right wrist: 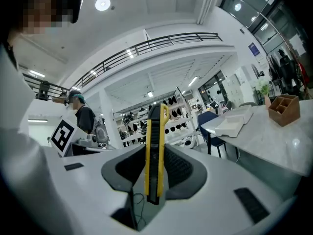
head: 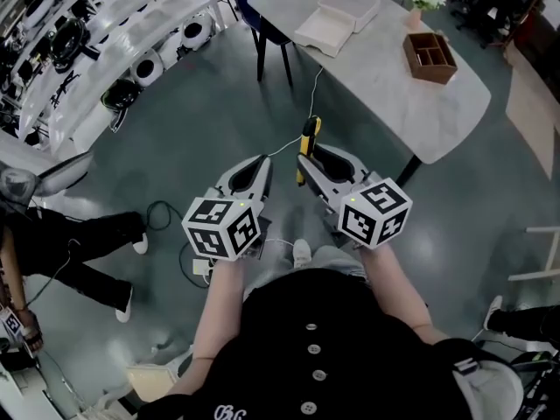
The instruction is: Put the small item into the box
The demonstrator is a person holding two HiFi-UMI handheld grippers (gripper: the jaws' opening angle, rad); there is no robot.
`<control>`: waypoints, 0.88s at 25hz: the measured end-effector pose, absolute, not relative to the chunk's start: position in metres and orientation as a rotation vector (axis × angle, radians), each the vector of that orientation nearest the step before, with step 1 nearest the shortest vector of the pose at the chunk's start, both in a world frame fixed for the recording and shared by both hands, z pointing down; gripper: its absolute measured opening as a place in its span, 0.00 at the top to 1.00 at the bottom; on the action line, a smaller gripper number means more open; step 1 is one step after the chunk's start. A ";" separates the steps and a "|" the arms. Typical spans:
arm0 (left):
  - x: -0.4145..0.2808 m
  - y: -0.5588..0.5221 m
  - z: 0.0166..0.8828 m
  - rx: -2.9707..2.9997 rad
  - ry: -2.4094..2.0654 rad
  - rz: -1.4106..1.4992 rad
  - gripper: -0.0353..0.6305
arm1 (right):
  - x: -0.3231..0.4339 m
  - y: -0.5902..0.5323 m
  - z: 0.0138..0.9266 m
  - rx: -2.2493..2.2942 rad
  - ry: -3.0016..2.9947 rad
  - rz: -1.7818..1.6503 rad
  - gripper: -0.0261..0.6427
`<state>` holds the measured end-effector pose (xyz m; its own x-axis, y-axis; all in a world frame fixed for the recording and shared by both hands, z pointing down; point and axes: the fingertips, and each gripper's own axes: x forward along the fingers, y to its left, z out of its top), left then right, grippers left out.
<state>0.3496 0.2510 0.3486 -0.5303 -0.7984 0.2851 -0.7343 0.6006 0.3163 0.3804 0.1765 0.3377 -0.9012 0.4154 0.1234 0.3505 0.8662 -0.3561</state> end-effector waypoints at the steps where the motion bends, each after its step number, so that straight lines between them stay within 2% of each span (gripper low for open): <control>1: 0.344 0.248 0.351 1.232 -2.423 -0.225 0.92 | 0.375 0.173 0.339 -0.577 -2.843 0.488 0.78; 12: 0.288 0.224 0.372 1.278 -2.336 -0.284 0.92 | 0.339 0.143 0.359 -0.420 -2.820 0.466 0.78; 22: 0.165 0.196 0.380 1.407 -2.251 -0.249 0.92 | 0.234 0.112 0.371 -0.208 -2.845 0.497 0.78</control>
<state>0.1655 0.1962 0.3804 -0.3628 -0.8845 0.2934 -0.7990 0.4573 0.3905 0.2343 0.1117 0.3707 -0.9598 0.1808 0.2146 0.0973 0.9318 -0.3498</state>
